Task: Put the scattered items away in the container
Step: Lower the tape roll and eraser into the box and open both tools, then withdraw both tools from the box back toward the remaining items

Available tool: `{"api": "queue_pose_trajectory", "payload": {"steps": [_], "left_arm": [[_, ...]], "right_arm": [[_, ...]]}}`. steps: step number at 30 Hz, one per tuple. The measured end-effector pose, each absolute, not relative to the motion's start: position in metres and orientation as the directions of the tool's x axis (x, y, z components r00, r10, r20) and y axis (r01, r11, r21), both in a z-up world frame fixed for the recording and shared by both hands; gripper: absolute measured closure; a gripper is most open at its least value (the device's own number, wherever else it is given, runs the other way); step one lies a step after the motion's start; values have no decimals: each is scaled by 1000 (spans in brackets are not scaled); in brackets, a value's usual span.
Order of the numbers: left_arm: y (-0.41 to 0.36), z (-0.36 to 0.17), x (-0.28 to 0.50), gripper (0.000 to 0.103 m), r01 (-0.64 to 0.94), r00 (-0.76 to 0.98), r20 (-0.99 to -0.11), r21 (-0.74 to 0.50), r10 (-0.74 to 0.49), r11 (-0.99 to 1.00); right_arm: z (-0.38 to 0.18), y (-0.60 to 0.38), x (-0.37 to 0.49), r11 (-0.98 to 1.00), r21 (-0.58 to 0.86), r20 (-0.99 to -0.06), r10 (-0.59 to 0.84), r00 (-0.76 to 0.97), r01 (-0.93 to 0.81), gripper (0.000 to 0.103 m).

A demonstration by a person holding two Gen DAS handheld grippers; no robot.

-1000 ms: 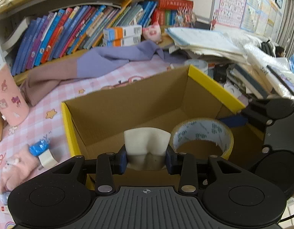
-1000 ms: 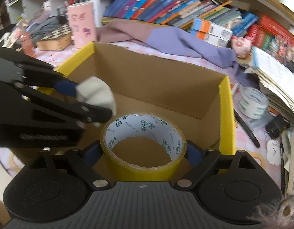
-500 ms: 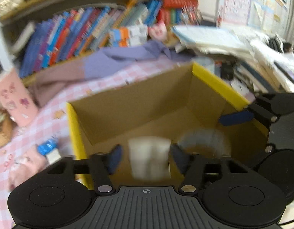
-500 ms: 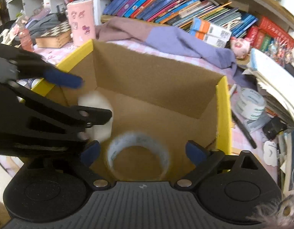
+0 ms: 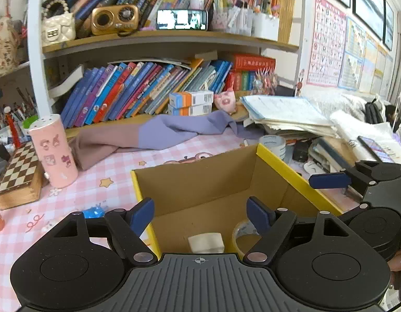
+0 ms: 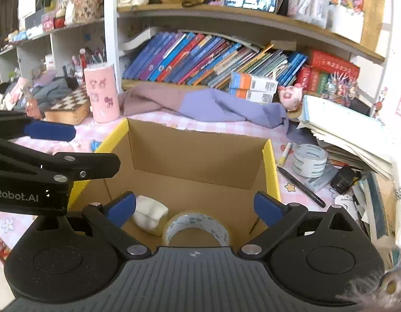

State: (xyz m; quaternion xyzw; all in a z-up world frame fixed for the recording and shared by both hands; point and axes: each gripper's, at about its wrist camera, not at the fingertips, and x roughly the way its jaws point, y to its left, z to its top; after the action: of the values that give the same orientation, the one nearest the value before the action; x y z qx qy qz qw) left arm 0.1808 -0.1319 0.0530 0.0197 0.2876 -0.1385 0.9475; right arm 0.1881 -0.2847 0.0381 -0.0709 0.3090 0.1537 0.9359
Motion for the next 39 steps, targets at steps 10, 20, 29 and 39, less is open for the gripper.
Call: {"api": "queue_pose_trajectory", "payload": {"steps": [10,20,29,39], "left_arm": [[-106,57,134,22,278,804,-527,-78,-276,957],[-77,52,84,21,272,790,-543,-105,-284,957],[-50,37,47,21,231,773,-579,-126,-260,965],[-15,21,17,21,137,763,-616,-140,-195,981]], "right_arm": [[46,-272,136,970,-56,-556,165,815,-235,5],[40,-252,75,988,-50,-562,91,822,-144,5],[28,-228,31,995,-43,-584,43,810,-84,5],[16,-195,4,997,-9,-605,60,794,-83,5]]}}
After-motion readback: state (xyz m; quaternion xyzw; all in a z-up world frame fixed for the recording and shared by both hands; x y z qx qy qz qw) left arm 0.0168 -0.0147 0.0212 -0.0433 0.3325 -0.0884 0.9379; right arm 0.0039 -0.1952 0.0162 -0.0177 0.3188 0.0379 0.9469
